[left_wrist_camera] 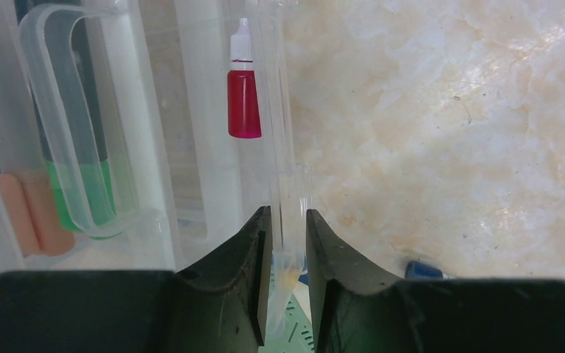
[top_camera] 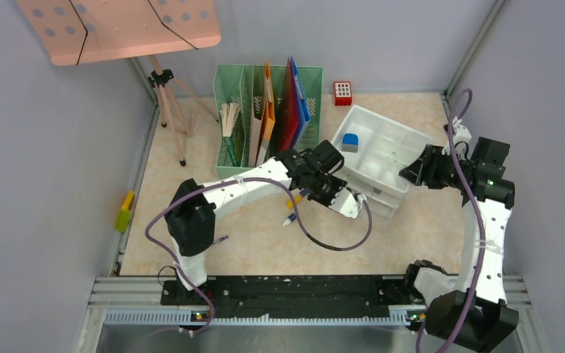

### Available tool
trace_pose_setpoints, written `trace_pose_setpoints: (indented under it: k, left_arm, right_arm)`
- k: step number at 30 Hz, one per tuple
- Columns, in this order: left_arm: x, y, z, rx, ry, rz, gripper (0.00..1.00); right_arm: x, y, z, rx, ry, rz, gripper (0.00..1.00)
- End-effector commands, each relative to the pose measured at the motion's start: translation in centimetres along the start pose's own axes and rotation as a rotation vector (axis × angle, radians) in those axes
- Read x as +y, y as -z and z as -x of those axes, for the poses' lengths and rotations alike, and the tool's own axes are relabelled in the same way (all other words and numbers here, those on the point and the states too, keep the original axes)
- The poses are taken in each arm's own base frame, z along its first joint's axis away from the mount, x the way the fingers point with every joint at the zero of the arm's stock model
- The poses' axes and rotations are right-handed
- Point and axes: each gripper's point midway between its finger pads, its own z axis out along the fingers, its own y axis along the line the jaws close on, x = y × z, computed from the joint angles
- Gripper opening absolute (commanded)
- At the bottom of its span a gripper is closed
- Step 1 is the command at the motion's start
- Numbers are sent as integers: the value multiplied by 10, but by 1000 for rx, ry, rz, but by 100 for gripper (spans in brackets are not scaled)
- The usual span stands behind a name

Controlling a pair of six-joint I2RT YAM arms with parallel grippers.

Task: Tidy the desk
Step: Open the drawer in the storage box.

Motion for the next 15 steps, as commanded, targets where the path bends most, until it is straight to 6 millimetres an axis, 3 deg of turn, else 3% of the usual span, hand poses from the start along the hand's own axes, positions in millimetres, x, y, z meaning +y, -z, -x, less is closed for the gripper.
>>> trace_pose_setpoints:
  k: [1, 10, 15]
  left_arm:
    - [-22, 15, 23, -40, 10, -44, 28]
    - [-32, 23, 27, -49, 46, -41, 26]
    - [-22, 29, 34, -64, 93, 21, 42]
  right_arm:
    - [-14, 0, 19, -34, 47, -72, 52]
    - [-21, -3, 28, -37, 59, -93, 52]
    - [-25, -6, 32, -35, 62, -98, 52]
